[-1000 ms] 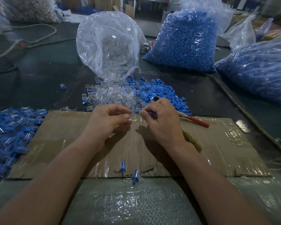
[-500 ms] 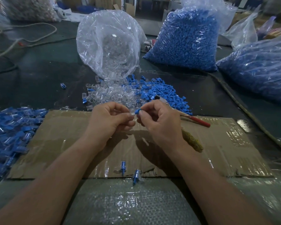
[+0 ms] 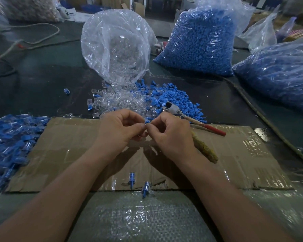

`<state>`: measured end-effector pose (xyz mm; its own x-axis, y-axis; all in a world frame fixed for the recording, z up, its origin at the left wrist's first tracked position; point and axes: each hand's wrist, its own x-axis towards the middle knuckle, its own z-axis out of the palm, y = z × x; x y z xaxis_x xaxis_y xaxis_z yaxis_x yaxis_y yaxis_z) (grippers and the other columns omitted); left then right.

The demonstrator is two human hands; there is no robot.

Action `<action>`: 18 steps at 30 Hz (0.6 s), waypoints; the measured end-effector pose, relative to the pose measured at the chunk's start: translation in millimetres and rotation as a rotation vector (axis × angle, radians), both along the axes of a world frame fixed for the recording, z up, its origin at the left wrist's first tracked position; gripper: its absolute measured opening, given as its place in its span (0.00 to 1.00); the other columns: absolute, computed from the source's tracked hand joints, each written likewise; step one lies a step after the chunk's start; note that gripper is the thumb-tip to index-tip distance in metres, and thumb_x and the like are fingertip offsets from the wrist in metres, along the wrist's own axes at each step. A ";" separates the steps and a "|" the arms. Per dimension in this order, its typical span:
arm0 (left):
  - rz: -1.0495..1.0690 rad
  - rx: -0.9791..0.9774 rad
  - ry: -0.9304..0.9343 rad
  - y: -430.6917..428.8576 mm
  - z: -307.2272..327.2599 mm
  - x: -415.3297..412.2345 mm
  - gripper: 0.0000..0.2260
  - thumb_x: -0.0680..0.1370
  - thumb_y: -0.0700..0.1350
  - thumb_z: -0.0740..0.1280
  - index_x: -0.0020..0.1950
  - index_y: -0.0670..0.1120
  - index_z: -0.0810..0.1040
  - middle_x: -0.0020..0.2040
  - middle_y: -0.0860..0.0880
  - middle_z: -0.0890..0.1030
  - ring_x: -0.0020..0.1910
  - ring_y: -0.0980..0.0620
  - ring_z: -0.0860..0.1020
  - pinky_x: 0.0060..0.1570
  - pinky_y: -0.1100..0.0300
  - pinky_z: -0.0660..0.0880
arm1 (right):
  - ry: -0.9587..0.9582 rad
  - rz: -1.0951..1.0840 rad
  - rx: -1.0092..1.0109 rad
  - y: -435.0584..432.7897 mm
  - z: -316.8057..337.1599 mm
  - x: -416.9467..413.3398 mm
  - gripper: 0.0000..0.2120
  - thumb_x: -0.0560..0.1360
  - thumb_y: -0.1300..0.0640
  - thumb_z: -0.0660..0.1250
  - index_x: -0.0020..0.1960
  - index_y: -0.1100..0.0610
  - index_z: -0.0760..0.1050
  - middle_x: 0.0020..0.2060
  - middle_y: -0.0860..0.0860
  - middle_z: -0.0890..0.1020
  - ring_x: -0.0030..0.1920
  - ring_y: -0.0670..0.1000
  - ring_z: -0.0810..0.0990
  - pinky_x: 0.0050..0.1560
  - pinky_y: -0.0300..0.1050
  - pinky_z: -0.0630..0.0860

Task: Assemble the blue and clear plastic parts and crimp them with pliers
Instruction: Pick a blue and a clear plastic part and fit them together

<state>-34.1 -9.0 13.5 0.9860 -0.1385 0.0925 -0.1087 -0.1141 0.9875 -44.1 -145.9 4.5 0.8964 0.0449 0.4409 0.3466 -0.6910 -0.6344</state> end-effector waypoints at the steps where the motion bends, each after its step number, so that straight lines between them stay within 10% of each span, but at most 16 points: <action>1: -0.001 0.018 -0.018 -0.2 -0.3 -0.2 0.06 0.70 0.31 0.69 0.40 0.41 0.77 0.29 0.52 0.81 0.28 0.58 0.80 0.28 0.71 0.74 | 0.007 -0.006 0.000 0.1 0.1 -0.1 0.07 0.72 0.56 0.69 0.38 0.59 0.77 0.29 0.49 0.79 0.30 0.49 0.77 0.34 0.52 0.76; 18: -0.014 0.016 -0.034 2.1 -2.2 1.9 0.08 0.72 0.31 0.68 0.41 0.44 0.78 0.29 0.51 0.82 0.28 0.57 0.80 0.31 0.66 0.78 | 0.083 0.090 -0.005 -6.1 1.3 -0.3 0.06 0.74 0.55 0.68 0.42 0.58 0.76 0.33 0.50 0.79 0.33 0.49 0.78 0.37 0.51 0.76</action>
